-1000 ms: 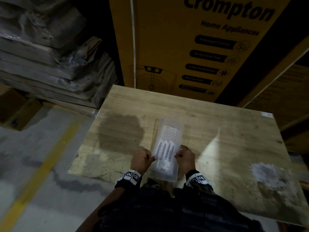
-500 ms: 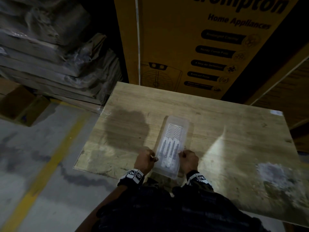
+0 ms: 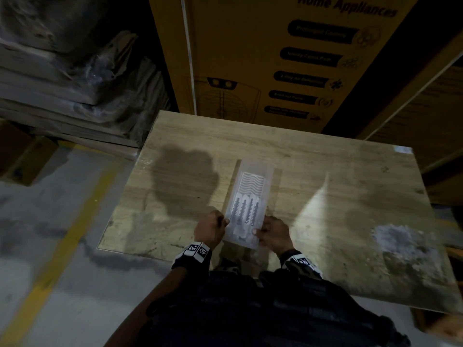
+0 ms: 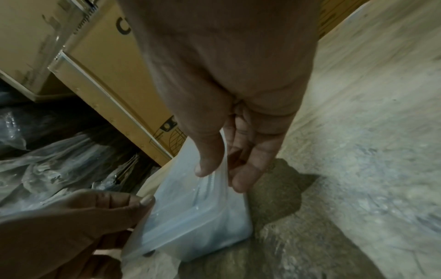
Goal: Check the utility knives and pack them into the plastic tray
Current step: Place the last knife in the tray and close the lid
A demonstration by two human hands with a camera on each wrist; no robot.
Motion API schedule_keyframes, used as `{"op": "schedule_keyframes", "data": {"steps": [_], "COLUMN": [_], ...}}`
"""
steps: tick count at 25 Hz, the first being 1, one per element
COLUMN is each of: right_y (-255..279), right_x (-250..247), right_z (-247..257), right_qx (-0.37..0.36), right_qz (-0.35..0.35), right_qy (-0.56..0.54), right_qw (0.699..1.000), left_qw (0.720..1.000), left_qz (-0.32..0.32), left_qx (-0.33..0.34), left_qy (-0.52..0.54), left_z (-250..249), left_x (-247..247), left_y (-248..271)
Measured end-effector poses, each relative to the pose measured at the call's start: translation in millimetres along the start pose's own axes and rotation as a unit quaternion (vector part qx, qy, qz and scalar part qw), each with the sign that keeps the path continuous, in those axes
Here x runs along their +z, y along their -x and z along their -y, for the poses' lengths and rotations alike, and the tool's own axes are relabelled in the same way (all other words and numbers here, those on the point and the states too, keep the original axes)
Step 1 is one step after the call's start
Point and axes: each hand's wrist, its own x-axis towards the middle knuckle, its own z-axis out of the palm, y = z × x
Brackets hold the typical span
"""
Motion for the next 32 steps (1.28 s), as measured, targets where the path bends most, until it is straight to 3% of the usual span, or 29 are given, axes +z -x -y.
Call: {"op": "schedule_keyframes", "data": {"steps": [5,8,11,13,16,19,21,23,25,27,30,32], "right_y": [-4,-10,-15,-18,-24,-32,-41,-51,-59,-69,-78,-82], "right_x": [-1,-3,-15,-23,-28,-30,-30,-27,-24,-23,-21,-21], "right_z": [3,11,27,31,31,44,57,67,71,80,99,106], "right_qx": [-0.012,0.026,0.063,0.097,0.080,0.008,-0.005,-0.046,-0.103,-0.126,-0.114,-0.106], "right_qz": [-0.002,0.026,0.107,0.142,0.152,0.140,0.106,0.060,0.052,0.087,0.126,0.142], "right_qy": [0.078,0.117,0.177,0.184,0.229,0.318,0.308,0.329,0.380,0.437,0.506,0.529], "right_qw": [0.997,0.992,0.976,0.968,0.958,0.938,0.946,0.941,0.918,0.887,0.846,0.830], "left_qw": [0.996,0.988,0.956,0.940,0.952,0.963,0.985,0.993,0.996,0.995,0.986,0.981], "left_qz": [0.016,0.105,0.231,0.260,0.199,0.020,-0.059,-0.064,-0.008,0.064,0.127,0.133], "left_qx": [-0.015,-0.050,-0.146,-0.178,-0.124,-0.044,0.012,0.075,0.086,0.059,0.028,0.021], "left_qy": [0.088,0.100,0.106,0.131,0.198,0.265,0.163,0.057,0.002,-0.048,-0.103,-0.142], "left_z": [-7,-10,-18,-21,-28,-35,-34,-33,-41,-55,-69,-74], "left_x": [-5,-19,-28,-32,-30,-24,-24,-23,-26,-27,-32,-38], "left_y": [-12,-24,-24,-22,-29,-41,-50,-57,-62,-69,-78,-82]}}
